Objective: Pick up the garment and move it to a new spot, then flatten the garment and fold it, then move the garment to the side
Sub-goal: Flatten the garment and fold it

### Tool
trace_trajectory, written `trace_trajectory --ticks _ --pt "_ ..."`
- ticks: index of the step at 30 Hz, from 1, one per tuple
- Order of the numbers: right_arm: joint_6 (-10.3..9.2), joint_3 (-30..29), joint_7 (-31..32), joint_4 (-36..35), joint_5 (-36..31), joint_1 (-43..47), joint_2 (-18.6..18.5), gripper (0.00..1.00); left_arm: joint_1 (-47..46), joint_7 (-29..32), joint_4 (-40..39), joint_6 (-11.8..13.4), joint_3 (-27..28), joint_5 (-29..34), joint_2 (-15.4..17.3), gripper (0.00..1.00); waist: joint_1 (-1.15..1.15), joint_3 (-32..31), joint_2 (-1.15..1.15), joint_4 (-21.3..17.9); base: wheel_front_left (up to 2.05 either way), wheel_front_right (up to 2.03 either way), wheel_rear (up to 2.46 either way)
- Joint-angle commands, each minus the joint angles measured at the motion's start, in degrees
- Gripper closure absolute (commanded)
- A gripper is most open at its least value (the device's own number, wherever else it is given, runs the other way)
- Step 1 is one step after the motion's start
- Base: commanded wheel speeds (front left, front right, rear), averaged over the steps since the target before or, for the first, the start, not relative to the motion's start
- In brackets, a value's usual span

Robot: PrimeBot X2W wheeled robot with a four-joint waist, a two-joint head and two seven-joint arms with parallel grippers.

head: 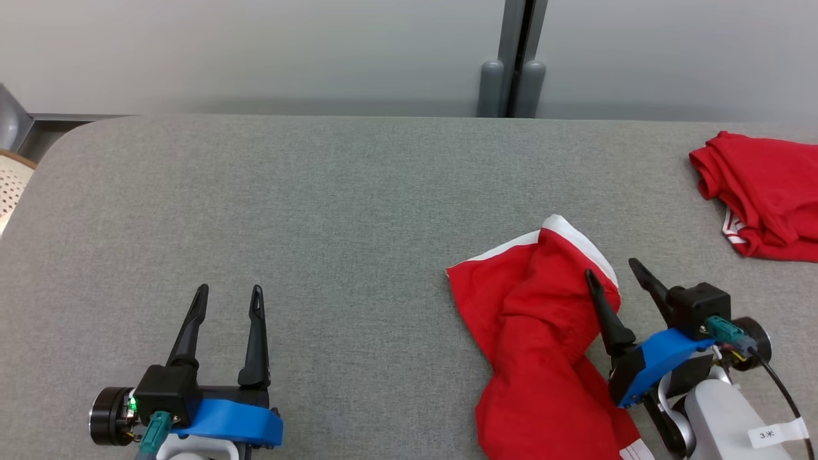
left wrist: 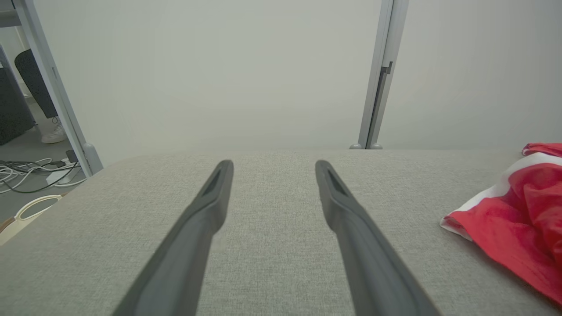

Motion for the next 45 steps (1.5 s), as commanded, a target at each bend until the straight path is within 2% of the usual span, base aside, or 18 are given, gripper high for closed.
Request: trace_trajectory --ticks 1,8,12,13,14,15,18,25,31,38,45 --pt "0.01 0.90 -0.09 3.29 1.79 -1.47 -0.34 0.00 -0.61 -0.26 0.07 -0.01 -0.13 -0.12 0.02 0.00 0.00 0.15 0.00 0.67 0.00 0.00 0.00" --pt "0.01 5.24 -0.20 14.12 7.25 -4.04 0.27 0.00 -0.78 -0.26 0.22 0.04 -0.45 -0.38 0.02 0.00 0.00 0.47 0.00 1.46 0.00 0.00 0.00" --pt "0.01 7.31 -0.52 18.07 9.14 -5.21 0.22 0.00 -0.96 -0.26 0.37 0.15 -0.65 -0.49 0.02 0.00 0.00 0.46 0.00 1.60 0.00 0.00 0.00" --pt "0.01 7.91 -0.73 19.22 9.86 -5.42 0.48 0.11 -0.98 -0.26 0.43 0.15 -0.69 -0.49 0.02 0.00 0.00 0.43 0.00 1.60 0.00 0.00 0.00" --pt "0.01 8.43 -0.53 20.66 10.32 -5.63 0.67 0.44 -1.01 -0.26 0.49 0.16 -0.69 -0.47 0.02 0.00 0.00 0.41 0.00 1.56 0.00 0.00 0.00" --pt "0.01 8.85 0.27 22.28 10.78 -5.91 0.73 0.64 -1.03 -0.26 0.51 0.16 -0.65 -0.45 0.01 0.00 0.00 0.37 0.00 1.49 0.00 0.00 0.00" --pt "0.01 10.16 1.17 25.68 12.39 -6.87 0.95 1.00 -0.93 -0.26 0.69 0.14 -0.55 -0.34 0.02 0.00 0.00 0.13 0.00 1.27 0.00 0.00 0.00" --pt "0.01 10.51 -4.15 24.68 13.23 -10.19 -0.64 1.00 -0.63 -0.26 0.54 0.17 -0.42 -0.42 0.02 0.00 0.00 -0.24 0.00 0.79 0.00 0.00 0.00" --pt "0.01 9.42 -5.11 18.07 12.26 -10.47 -0.83 1.00 -0.44 -0.26 0.21 0.43 -0.30 -0.73 0.02 0.00 0.00 -0.64 0.00 0.75 0.00 0.00 0.00" --pt "0.01 10.10 -5.12 8.25 9.75 -8.18 1.60 1.00 -0.14 -0.26 -0.16 0.70 -0.36 -0.85 0.02 0.00 0.00 -0.98 0.00 1.44 0.00 0.00 0.00" --pt "0.02 16.72 -5.13 6.44 8.94 -9.14 5.81 1.00 -0.45 -0.26 -0.11 0.95 -0.88 -1.42 0.02 0.00 0.00 -0.96 0.00 3.71 0.00 0.00 0.00"
